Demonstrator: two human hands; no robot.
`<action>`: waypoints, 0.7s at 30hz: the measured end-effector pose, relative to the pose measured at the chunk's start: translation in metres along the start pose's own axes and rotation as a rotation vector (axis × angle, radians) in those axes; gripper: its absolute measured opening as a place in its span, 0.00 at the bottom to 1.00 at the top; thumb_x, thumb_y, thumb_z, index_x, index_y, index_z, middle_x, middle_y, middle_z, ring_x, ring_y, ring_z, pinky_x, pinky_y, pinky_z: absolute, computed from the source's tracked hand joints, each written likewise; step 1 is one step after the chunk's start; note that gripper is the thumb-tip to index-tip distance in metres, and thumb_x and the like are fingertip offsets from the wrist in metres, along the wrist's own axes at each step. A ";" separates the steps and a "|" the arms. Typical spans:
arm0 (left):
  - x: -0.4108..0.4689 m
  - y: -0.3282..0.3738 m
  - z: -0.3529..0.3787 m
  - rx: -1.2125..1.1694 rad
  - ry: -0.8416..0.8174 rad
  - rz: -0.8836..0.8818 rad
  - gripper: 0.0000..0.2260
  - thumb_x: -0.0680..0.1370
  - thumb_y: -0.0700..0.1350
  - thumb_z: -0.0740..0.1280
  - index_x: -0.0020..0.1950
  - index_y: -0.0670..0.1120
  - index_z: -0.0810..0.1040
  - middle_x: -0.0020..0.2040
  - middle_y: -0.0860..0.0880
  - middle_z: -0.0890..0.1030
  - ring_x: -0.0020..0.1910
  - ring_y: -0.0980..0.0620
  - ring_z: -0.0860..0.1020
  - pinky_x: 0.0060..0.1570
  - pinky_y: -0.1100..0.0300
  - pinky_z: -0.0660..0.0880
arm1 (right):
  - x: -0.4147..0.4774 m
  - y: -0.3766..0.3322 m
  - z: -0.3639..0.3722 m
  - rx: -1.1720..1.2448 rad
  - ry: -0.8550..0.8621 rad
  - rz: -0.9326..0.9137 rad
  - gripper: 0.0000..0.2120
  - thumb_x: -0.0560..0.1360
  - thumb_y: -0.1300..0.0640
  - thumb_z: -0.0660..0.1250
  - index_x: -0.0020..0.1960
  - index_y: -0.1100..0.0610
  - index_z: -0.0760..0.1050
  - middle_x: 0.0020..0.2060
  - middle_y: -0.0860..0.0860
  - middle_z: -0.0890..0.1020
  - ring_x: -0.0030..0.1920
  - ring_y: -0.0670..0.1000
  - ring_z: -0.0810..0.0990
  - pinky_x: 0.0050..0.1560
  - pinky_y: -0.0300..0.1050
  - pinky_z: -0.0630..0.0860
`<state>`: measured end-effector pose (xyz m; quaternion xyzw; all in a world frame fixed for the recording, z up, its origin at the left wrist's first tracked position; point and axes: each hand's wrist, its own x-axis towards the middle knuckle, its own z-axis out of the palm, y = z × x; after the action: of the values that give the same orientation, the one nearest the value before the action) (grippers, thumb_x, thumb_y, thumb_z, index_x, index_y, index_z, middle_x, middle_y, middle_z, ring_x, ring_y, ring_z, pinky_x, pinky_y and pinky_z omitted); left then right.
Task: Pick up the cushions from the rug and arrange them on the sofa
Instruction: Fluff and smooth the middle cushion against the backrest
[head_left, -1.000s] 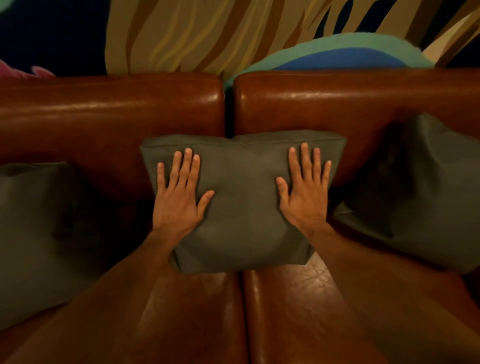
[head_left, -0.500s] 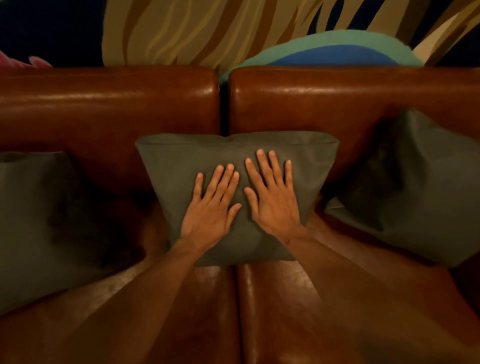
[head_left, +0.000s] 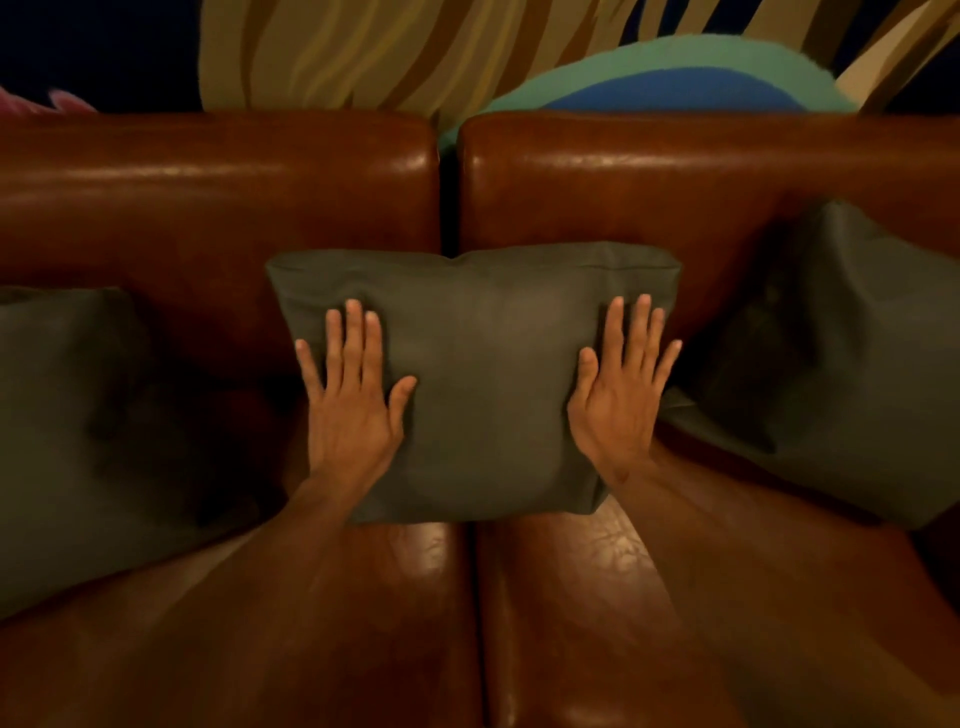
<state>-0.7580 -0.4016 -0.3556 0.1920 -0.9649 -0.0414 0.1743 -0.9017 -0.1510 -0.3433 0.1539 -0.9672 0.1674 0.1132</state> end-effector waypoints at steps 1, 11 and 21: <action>0.001 0.008 -0.007 -0.030 0.019 -0.020 0.33 0.85 0.58 0.51 0.84 0.43 0.46 0.85 0.45 0.44 0.84 0.45 0.44 0.80 0.41 0.37 | -0.004 -0.010 -0.005 0.012 0.018 -0.052 0.29 0.87 0.45 0.47 0.85 0.54 0.51 0.85 0.57 0.52 0.85 0.60 0.49 0.83 0.67 0.45; 0.084 0.064 -0.022 0.088 -0.171 0.207 0.27 0.85 0.50 0.43 0.83 0.42 0.51 0.84 0.43 0.55 0.84 0.45 0.49 0.80 0.39 0.47 | 0.046 -0.093 -0.020 -0.040 -0.209 -0.518 0.27 0.86 0.50 0.50 0.82 0.59 0.62 0.81 0.55 0.66 0.84 0.57 0.59 0.84 0.64 0.51; 0.096 0.007 -0.015 0.110 -0.157 0.163 0.27 0.86 0.53 0.44 0.83 0.43 0.57 0.83 0.44 0.61 0.83 0.45 0.55 0.80 0.40 0.48 | 0.091 -0.012 -0.021 -0.119 -0.188 -0.366 0.29 0.86 0.44 0.46 0.82 0.55 0.63 0.81 0.54 0.66 0.83 0.58 0.59 0.83 0.64 0.51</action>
<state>-0.8380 -0.4319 -0.3098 0.1183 -0.9888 0.0111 0.0902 -0.9789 -0.1776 -0.2963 0.3348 -0.9376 0.0718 0.0600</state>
